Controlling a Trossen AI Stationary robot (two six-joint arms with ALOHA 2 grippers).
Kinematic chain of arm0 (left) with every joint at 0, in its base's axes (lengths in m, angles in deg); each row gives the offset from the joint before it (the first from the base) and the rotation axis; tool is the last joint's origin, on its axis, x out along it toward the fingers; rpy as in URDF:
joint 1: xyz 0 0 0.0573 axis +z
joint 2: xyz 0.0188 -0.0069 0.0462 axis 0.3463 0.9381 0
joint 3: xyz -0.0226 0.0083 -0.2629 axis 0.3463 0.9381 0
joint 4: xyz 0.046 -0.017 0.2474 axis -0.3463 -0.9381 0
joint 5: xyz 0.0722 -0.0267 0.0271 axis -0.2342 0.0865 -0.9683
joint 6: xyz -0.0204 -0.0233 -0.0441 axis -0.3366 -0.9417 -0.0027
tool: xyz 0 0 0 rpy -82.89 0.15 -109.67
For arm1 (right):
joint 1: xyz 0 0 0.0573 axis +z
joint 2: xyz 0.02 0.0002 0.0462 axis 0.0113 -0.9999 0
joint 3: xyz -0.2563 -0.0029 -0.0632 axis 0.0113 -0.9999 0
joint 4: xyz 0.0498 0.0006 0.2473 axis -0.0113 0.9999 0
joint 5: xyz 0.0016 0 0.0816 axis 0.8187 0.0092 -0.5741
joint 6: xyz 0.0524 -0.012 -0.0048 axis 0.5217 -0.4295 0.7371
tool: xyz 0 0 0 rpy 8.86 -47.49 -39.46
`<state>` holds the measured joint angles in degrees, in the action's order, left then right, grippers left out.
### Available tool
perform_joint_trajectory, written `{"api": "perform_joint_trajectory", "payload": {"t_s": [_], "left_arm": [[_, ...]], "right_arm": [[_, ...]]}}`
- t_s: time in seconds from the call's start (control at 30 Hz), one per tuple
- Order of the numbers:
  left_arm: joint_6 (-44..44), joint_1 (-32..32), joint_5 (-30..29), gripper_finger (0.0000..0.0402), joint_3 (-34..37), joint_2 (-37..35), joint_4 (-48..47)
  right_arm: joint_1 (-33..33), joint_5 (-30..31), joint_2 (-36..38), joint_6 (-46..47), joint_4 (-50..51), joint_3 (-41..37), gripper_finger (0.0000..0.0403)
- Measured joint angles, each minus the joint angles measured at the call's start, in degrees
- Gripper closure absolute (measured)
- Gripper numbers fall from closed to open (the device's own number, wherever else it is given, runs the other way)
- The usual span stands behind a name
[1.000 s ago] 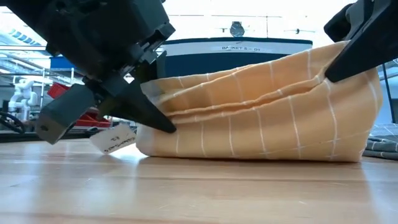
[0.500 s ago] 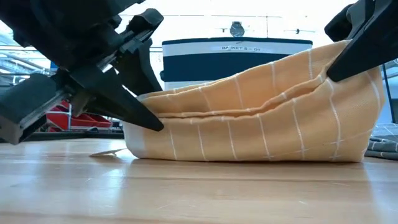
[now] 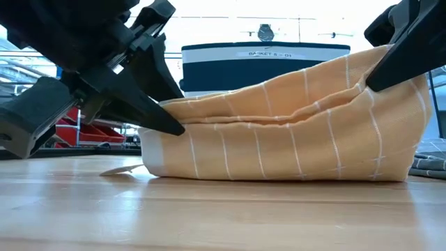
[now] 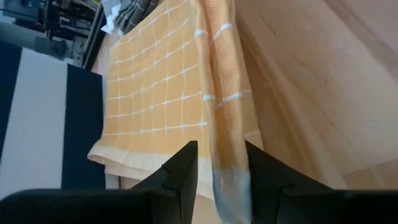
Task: Fold towel
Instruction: Fold the orange patterned towel
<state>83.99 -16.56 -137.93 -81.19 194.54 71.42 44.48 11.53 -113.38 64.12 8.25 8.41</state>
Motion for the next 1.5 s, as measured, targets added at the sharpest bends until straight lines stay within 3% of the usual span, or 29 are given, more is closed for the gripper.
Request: {"api": "perform_joint_trajectory", "payload": {"t_s": [0.27, 0.47, 0.53, 0.87, 1.07, 1.23, 1.5], "left_arm": [[0.2, 0.0, -0.4, 0.0295, 0.0, 0.0, 0.0], [2.1, -0.5, 1.1, 0.0368, 0.0, 0.0, 0.0], [3.0, -0.9, 2.9, 0.0389, 0.0, 0.0, 0.0], [1.0, -3.5, 16.1, 0.0394, -1.0, -3.7, -1.7], [-1.8, -3.7, 26.4, 0.0396, -1.5, -9.8, -1.3], [-5.0, -1.9, 35.7, 0.0396, -1.5, -13.6, -1.8], [-9.6, 1.0, 36.3, 0.0396, -1.5, -14.1, -3.9]], "right_arm": [[0.0, -0.2, 0.0, 0.2, 0.0, 0.0, 0.0402], [0.0, -1.6, 0.0, 0.1, -0.8, 0.0, 0.0402], [0.0, -2.7, 0.0, -0.6, -2.2, 0.0, 0.0402], [0.2, -14.3, 0.0, -10.3, -16.9, 0.0, 0.0402], [0.2, -20.3, 0.0, -7.7, -18.2, 0.0, 0.0402], [0.3, -20.6, 0.0, -5.8, -19.5, 0.1, 0.0403], [0.4, -18.8, 0.5, -4.2, -19.6, 0.1, 0.0403]]}}
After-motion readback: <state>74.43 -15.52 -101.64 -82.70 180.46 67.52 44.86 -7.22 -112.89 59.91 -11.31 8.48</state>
